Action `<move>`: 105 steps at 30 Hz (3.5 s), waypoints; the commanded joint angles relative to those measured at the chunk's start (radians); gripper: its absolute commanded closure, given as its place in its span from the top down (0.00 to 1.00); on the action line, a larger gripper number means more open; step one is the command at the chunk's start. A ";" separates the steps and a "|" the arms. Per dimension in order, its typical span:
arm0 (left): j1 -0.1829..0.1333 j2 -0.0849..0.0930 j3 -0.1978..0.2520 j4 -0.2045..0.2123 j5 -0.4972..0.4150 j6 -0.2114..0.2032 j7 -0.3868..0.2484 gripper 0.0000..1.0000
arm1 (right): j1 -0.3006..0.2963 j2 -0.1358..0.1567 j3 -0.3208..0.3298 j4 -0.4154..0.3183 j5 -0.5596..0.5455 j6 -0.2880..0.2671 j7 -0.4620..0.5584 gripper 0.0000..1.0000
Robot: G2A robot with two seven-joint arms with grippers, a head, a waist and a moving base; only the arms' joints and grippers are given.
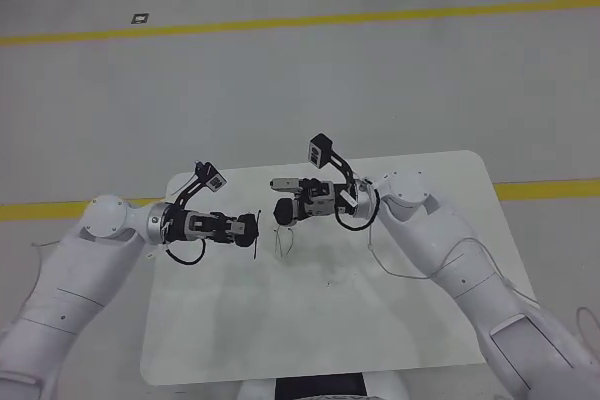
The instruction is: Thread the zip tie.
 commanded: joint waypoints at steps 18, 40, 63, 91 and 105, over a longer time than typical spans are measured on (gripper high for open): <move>0.000 0.000 0.000 0.000 0.000 0.000 0.000 0.00 | 0.056 -0.018 -0.049 0.051 -0.013 0.053 0.064 0.34; 0.000 0.000 0.000 0.000 0.000 0.000 0.000 0.00 | 0.078 -0.030 -0.061 0.057 -0.017 0.044 0.089 0.20; 0.000 0.000 0.000 0.000 0.000 0.000 0.000 0.00 | 0.086 -0.037 -0.073 0.066 -0.042 0.053 0.093 0.22; 0.000 0.000 0.000 0.000 0.000 0.000 0.000 0.00 | 0.102 -0.052 -0.075 0.094 -0.017 0.040 0.107 0.00; 0.000 0.000 0.000 0.000 0.000 0.000 0.000 1.00 | 0.104 -0.056 -0.071 0.107 -0.017 0.034 0.099 0.00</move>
